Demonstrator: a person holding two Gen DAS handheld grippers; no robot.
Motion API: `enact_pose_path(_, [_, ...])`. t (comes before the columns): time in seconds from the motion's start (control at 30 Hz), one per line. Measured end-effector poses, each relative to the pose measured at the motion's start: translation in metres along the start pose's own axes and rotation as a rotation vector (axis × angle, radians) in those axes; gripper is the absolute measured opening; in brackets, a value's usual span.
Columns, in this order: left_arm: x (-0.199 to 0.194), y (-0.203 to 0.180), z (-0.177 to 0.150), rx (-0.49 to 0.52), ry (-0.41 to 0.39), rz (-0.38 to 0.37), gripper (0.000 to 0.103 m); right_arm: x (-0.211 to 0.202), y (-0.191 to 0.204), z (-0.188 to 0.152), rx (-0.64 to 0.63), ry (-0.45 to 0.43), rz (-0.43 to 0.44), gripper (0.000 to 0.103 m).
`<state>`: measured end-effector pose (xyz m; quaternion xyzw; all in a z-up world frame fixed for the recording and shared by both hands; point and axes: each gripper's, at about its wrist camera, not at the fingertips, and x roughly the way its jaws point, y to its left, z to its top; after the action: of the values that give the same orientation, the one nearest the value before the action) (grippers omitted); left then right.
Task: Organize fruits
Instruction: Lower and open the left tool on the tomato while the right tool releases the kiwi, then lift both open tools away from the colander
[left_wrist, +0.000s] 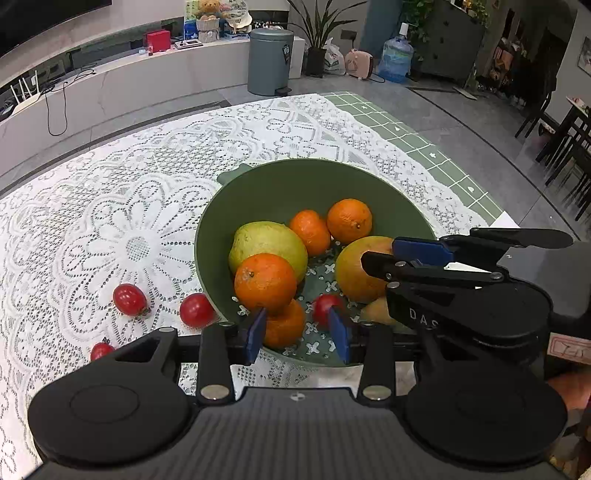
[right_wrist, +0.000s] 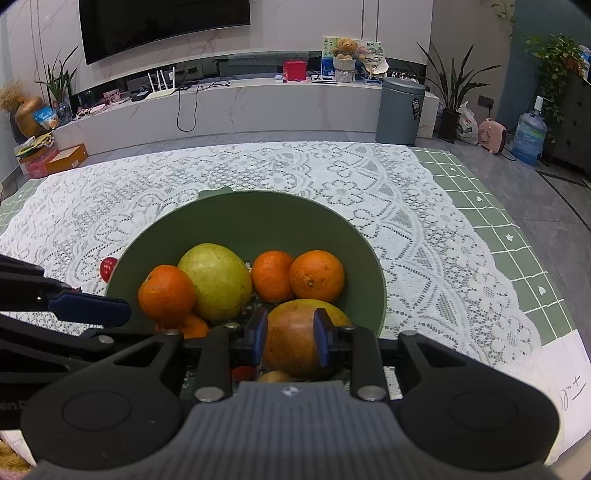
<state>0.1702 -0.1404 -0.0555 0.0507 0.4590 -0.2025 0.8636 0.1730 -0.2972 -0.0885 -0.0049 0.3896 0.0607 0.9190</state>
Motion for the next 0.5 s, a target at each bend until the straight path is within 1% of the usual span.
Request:
enact_pose_path(0.07, [-0.003, 0.0, 0.0, -0.003, -0.004, 0.0, 0.047, -0.001, -0.001, 0.0, 0.001, -0.005, 0.001, 0.026])
enact_pose_path(0.13, [-0.006, 0.0, -0.001, -0.005, -0.01, 0.002, 0.048, -0.002, -0.001, 0.0, 0.001, -0.014, 0.0, 0.032])
enact_pose_path(0.17, [-0.008, 0.0, -0.001, -0.006, -0.014, 0.003, 0.049, -0.004, -0.001, 0.0, 0.001, -0.02, 0.0, 0.034])
enact_pose_path(0.33, [-0.019, 0.003, -0.004, -0.026, -0.032, 0.015, 0.05, -0.008, 0.0, 0.0, -0.006, -0.042, 0.0, 0.034])
enact_pose_path(0.37, [-0.021, 0.004, -0.005, -0.03, -0.035, 0.019, 0.05, -0.01, 0.0, 0.0, -0.009, -0.049, 0.0, 0.036])
enact_pose_path(0.4, [-0.023, 0.005, -0.006, -0.034, -0.039, 0.023, 0.05, -0.012, 0.001, 0.0, -0.011, -0.059, -0.003, 0.045])
enact_pose_path(0.47, [-0.028, 0.006, -0.008, -0.039, -0.048, 0.031, 0.05, -0.017, 0.002, -0.001, -0.017, -0.087, -0.008, 0.056])
enact_pose_path(0.5, [-0.031, 0.008, -0.009, -0.042, -0.053, 0.035, 0.05, -0.02, 0.003, -0.001, -0.022, -0.1, -0.007, 0.057])
